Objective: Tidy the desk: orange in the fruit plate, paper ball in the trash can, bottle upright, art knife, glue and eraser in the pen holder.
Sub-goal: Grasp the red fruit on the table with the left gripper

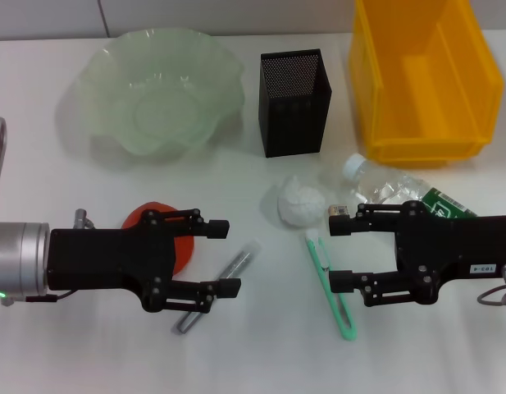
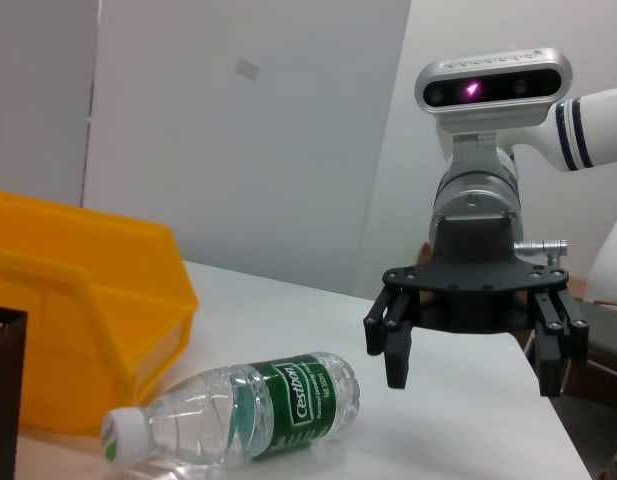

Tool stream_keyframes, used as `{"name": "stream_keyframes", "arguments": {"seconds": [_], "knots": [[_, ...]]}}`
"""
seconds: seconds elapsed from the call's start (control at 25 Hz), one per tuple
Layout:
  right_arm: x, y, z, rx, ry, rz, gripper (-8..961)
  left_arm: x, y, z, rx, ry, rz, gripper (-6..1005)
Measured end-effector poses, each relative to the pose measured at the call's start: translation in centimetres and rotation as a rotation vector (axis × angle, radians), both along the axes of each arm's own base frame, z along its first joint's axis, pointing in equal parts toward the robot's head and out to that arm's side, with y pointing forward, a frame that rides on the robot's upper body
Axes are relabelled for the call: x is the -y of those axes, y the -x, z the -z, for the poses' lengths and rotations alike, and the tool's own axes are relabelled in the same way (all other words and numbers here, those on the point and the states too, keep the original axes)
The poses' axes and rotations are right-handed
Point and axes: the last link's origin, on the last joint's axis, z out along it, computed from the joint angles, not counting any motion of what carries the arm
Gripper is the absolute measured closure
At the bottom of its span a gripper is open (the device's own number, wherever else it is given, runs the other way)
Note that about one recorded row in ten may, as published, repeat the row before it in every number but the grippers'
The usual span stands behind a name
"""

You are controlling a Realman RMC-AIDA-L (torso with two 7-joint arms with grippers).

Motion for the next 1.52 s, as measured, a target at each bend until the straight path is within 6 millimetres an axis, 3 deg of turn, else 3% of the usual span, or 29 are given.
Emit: {"name": "stream_keyframes", "arguments": {"seconds": [0.52,0.88,1.2,1.52], "knots": [[0.4,-0.3,0.5,-0.025,0.002,0.002,193,-0.7,-0.3,0.3,0.002,-0.046,-0.017,209],[0.8,-0.6,1.2,-0.064,-0.022,0.009,192,0.8,2.6,-1.1,0.044,-0.198,-0.099,214],[0.2,-0.3,1.3,-0.062,-0.031,0.009,192,2.0,5.5,-1.1,0.014,-0.282,-0.208,219],[-0.1,0.0,1.3,-0.062,-0.031,0.0,192,2.2,6.2,-0.5,0.026,-0.354,-0.231,223]]}}
